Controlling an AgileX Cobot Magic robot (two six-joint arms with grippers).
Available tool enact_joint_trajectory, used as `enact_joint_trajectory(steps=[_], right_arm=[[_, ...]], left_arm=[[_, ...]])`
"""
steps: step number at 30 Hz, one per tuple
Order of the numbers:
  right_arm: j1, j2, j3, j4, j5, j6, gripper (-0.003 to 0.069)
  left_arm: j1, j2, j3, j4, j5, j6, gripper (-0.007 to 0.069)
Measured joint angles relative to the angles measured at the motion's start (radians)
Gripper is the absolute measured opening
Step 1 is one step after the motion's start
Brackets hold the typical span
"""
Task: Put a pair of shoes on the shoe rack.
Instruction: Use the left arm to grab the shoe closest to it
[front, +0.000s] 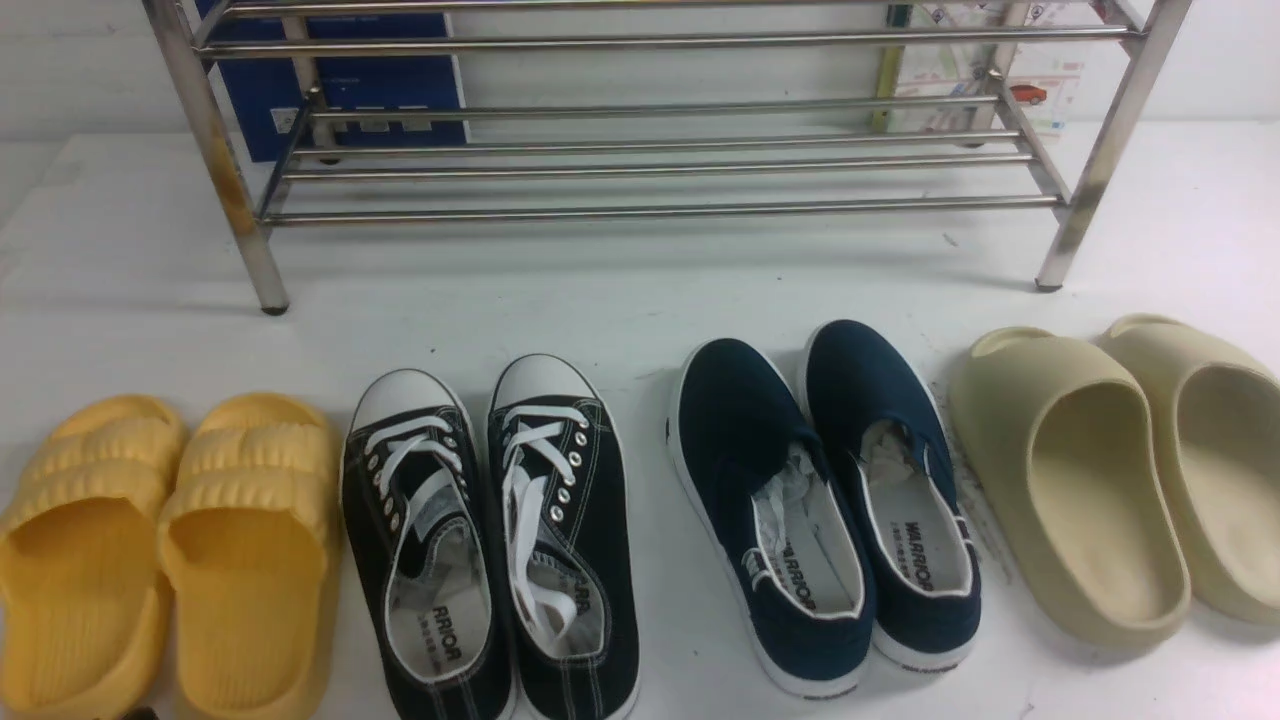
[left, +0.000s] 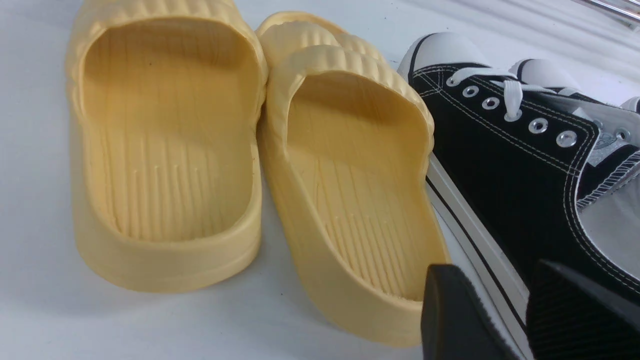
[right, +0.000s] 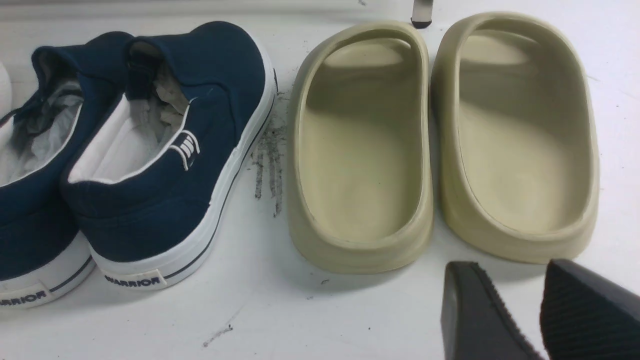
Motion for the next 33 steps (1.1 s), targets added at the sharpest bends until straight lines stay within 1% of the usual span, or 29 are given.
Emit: enact_joint_trajectory(steps=[21,24,27,29,30,31,32,33], right_arm=[[0.0,0.0,0.0,0.0,0.001,0.0,0.0246],[0.0,0.0,0.0,0.0,0.001,0.0,0.0246],[0.0,0.0,0.0,0.0,0.001,0.0,0.0246],[0.0,0.0,0.0,0.0,0.001,0.0,0.0246],[0.0,0.0,0.0,0.0,0.001,0.0,0.0246],[0.0,0.0,0.0,0.0,0.001,0.0,0.0246],[0.0,0.0,0.0,0.0,0.001,0.0,0.0246],[0.0,0.0,0.0,0.0,0.001,0.0,0.0246]], left_arm=[[0.0,0.0,0.0,-0.001,0.0,0.0,0.0239],[0.0,0.0,0.0,-0.009,-0.019,-0.004,0.0239],[0.0,0.0,0.0,-0.15,-0.094,-0.083,0.0239],[0.0,0.0,0.0,-0.275,-0.154,-0.149,0.0239],[0.0,0.0,0.0,-0.289,-0.154,-0.156,0.0239],[0.0,0.0,0.0,-0.39,-0.204,-0.199,0.0239],[0.0,0.0,0.0,-0.465,-0.23,-0.228,0.0239],[0.0,0.0,0.0,-0.512,-0.265,-0.239,0.0239]])
